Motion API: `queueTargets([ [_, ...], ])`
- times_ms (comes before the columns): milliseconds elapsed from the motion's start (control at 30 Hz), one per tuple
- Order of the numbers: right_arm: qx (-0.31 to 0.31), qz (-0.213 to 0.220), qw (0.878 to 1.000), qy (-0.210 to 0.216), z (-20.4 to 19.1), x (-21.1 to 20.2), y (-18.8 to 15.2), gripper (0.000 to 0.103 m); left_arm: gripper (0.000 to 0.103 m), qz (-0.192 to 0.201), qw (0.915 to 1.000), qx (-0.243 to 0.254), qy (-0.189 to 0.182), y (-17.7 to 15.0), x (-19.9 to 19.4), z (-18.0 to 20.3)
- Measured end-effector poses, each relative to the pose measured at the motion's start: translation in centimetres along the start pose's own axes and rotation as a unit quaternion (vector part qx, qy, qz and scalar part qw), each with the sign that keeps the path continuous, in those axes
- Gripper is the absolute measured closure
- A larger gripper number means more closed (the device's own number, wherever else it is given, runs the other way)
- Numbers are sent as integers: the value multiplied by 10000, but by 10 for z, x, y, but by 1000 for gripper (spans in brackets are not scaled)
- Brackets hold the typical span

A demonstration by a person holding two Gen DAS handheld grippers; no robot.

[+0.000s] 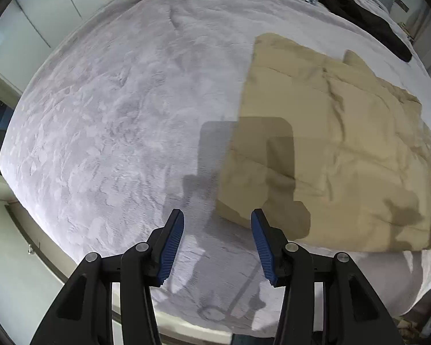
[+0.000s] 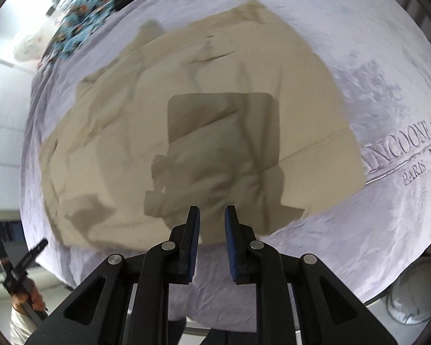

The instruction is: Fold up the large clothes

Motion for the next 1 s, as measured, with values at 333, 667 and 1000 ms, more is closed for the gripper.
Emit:
queueTargets([
  [333,268,166,9990,314,-67,11,-4,51,34,-130,9988,244,-403,29,4,-2],
  [667,266,-26,9994,234,-123,38,-8,43,0,-171,9953,805,-511,58,25,-4],
  [1000,327,-102,9989,328,-144,50,-9,16,0,-357,9916,1047,-665,73,50,3],
])
Point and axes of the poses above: each gripper's, at about its wrist camera, not at the fingertips, and x roughly the way its jaws point, z to its right, y to its top, the point moved 3 cm from there along x, roughly the way its jaws point, and after that the axes turned 4 degrees about z, right-handed, at the moved point
